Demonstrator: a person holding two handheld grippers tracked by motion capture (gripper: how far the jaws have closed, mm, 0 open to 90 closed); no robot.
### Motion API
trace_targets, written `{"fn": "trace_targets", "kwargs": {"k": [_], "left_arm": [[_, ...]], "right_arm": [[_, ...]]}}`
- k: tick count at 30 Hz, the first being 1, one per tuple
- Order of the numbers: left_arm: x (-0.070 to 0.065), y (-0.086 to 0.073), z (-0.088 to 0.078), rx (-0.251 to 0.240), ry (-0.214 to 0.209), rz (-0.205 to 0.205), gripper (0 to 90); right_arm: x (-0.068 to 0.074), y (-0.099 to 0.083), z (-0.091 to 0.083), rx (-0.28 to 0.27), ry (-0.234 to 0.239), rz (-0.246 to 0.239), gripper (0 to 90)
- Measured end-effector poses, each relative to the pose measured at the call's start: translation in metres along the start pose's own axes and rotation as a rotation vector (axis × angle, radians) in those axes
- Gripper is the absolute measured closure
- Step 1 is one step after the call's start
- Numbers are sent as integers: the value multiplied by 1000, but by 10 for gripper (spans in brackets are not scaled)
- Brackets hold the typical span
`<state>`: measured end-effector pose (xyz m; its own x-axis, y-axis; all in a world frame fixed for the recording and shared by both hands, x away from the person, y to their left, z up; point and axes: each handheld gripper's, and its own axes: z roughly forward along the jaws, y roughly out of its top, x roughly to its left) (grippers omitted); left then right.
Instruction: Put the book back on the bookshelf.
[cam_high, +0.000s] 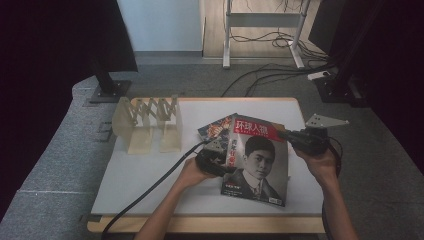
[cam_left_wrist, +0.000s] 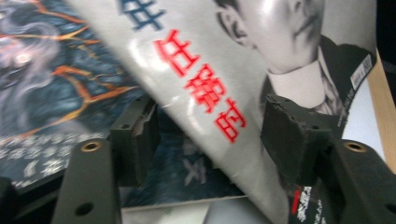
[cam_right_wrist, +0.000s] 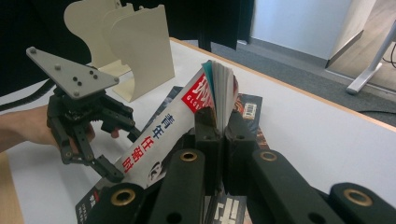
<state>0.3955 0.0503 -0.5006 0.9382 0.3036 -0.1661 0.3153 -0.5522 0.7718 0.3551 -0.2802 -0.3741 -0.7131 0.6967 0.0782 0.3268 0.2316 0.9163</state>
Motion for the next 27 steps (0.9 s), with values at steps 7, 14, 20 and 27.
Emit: {"fn": "trace_targets", "kwargs": {"k": [7, 14, 20, 27], "left_arm": [[1, 0, -3, 2, -24, -24, 527], [-7, 5, -14, -23, -10, 17, 688], [-10, 8, -23, -36, -17, 1, 750], [-12, 15, -38, -84, -2, 16, 803]], "right_arm": [[2, 1, 0, 0, 7, -8, 854], [2, 1, -2, 0, -1, -8, 853], [3, 5, -4, -9, -9, -12, 853], [3, 14, -9, -37, -23, -25, 853]]}}
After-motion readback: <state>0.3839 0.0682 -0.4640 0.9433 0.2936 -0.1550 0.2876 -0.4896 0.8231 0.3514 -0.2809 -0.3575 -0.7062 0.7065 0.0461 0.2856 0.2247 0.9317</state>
